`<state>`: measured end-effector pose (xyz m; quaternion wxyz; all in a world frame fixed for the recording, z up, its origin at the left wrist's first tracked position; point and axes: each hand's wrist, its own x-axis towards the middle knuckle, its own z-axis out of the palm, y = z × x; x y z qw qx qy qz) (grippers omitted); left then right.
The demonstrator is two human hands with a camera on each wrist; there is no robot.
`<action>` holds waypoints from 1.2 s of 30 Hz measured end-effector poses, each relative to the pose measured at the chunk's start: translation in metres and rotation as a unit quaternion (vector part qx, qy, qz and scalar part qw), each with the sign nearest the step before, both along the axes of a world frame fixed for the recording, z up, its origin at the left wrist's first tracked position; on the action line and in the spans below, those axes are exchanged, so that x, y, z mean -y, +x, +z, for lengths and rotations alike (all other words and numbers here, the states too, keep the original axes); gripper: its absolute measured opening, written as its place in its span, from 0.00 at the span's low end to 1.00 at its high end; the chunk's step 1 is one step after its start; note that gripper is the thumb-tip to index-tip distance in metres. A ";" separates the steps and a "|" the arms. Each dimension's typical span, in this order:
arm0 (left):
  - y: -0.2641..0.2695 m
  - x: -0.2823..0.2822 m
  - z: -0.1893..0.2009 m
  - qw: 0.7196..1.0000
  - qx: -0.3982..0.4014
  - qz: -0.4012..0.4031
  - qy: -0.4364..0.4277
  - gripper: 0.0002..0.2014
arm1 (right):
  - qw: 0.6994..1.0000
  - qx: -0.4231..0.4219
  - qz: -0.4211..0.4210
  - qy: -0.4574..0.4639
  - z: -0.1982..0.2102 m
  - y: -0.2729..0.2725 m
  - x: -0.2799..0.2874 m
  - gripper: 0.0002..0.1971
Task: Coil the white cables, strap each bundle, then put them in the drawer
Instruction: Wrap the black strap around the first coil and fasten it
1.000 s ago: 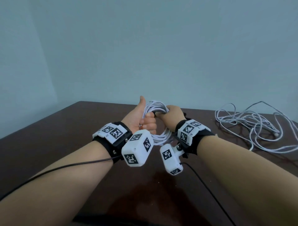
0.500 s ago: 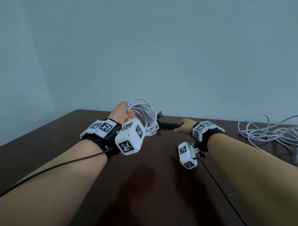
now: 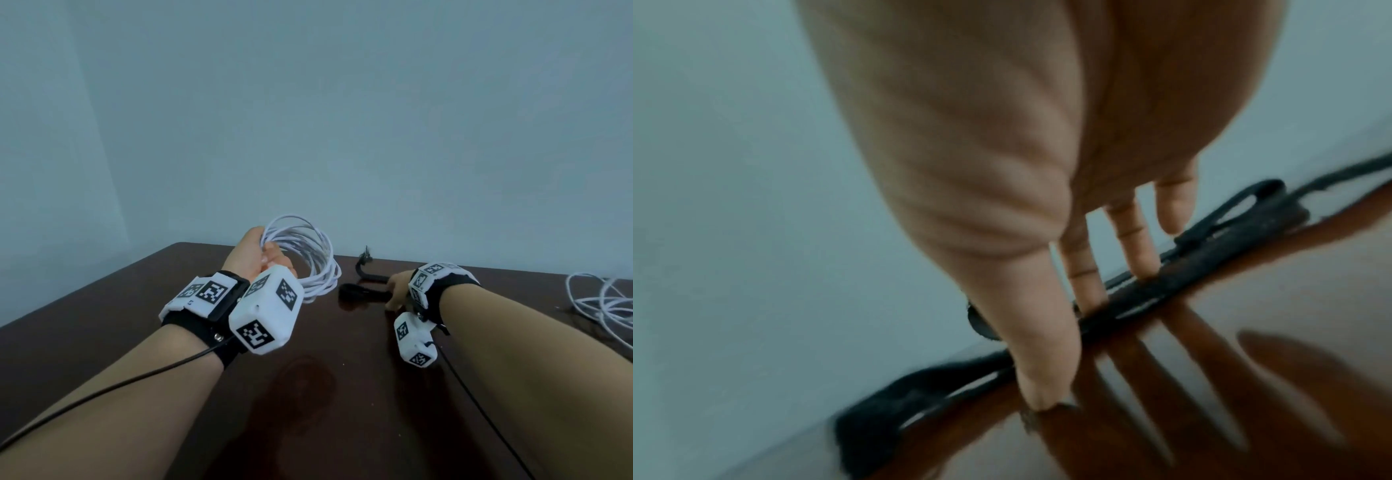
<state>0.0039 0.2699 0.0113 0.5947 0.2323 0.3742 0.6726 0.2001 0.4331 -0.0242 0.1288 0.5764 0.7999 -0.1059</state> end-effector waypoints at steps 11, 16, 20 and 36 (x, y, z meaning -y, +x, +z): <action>0.037 0.067 0.015 0.998 0.007 0.056 -0.034 0.32 | 0.994 -0.071 0.049 -0.068 0.029 0.036 0.111 0.17; 0.051 0.109 0.028 0.998 -0.029 0.055 -0.031 0.31 | 0.997 0.049 0.049 -0.014 0.018 0.047 0.174 0.13; 0.071 0.140 0.037 0.994 -0.091 0.043 -0.045 0.30 | 0.993 -0.104 0.044 -0.029 0.034 0.062 0.203 0.07; 0.169 0.189 0.023 0.989 -0.145 -0.001 -0.014 0.22 | 0.951 -0.296 0.091 0.008 0.131 0.133 0.317 0.21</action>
